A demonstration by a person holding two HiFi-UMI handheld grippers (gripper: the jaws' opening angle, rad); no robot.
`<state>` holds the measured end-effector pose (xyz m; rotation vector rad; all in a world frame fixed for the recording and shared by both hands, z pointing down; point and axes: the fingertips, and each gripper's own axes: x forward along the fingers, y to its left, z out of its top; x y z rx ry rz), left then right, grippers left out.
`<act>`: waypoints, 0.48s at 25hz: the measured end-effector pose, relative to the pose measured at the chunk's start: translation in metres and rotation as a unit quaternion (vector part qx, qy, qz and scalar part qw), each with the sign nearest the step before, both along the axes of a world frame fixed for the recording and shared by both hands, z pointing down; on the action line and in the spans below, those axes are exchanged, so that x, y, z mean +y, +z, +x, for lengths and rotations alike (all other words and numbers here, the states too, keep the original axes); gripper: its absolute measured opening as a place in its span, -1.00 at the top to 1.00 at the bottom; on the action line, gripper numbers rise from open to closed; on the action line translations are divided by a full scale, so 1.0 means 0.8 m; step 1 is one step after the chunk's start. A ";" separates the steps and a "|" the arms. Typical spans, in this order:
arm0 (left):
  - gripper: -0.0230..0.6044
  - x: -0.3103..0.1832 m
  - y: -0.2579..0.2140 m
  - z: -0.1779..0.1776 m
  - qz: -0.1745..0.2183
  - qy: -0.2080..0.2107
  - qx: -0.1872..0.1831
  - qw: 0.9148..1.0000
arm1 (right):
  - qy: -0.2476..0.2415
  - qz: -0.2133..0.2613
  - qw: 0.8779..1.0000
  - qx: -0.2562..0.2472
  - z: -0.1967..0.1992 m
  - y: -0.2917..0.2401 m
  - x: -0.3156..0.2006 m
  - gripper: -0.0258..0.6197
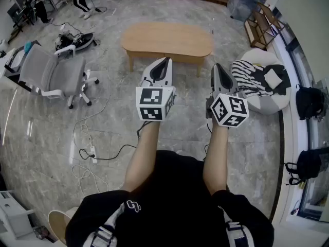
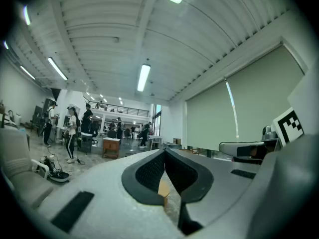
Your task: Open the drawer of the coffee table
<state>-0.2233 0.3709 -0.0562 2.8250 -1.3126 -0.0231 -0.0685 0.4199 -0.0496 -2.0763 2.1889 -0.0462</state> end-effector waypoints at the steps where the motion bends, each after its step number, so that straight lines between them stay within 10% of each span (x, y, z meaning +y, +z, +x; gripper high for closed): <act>1: 0.90 0.000 0.000 0.003 0.000 0.002 0.001 1.000 | -0.003 -0.001 1.000 0.003 -0.003 0.000 -0.002 0.87; 12: 0.90 -0.031 0.006 -0.017 -0.001 -0.005 0.009 1.000 | 0.049 0.051 0.997 -0.009 0.028 -0.016 -0.020 0.87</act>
